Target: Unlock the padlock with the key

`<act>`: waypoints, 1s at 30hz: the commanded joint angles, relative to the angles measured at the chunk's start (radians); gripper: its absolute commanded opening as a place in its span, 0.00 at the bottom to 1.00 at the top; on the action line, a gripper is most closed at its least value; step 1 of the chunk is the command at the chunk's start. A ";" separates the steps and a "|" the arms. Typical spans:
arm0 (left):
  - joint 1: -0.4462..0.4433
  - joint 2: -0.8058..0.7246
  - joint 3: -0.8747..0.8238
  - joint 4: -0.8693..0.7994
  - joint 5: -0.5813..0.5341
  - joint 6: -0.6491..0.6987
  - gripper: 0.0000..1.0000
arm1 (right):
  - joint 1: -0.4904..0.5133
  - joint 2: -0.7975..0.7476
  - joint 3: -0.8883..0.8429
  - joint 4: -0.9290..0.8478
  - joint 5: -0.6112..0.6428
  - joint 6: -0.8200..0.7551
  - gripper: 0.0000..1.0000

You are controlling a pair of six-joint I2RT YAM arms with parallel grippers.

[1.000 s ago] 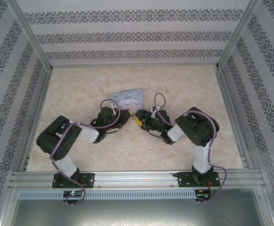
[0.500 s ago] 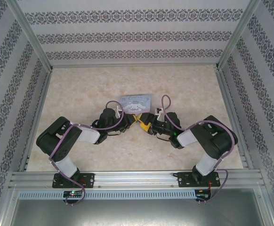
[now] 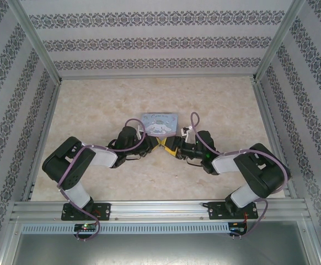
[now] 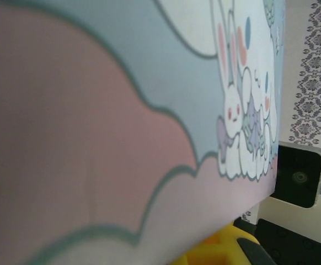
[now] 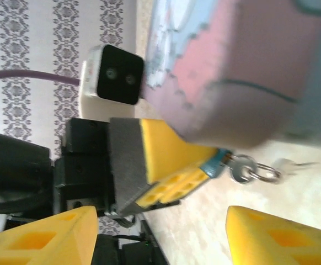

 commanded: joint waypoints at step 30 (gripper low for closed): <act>0.018 -0.121 0.116 -0.269 0.055 0.036 0.00 | 0.545 -0.107 0.362 -0.937 1.179 -1.156 0.46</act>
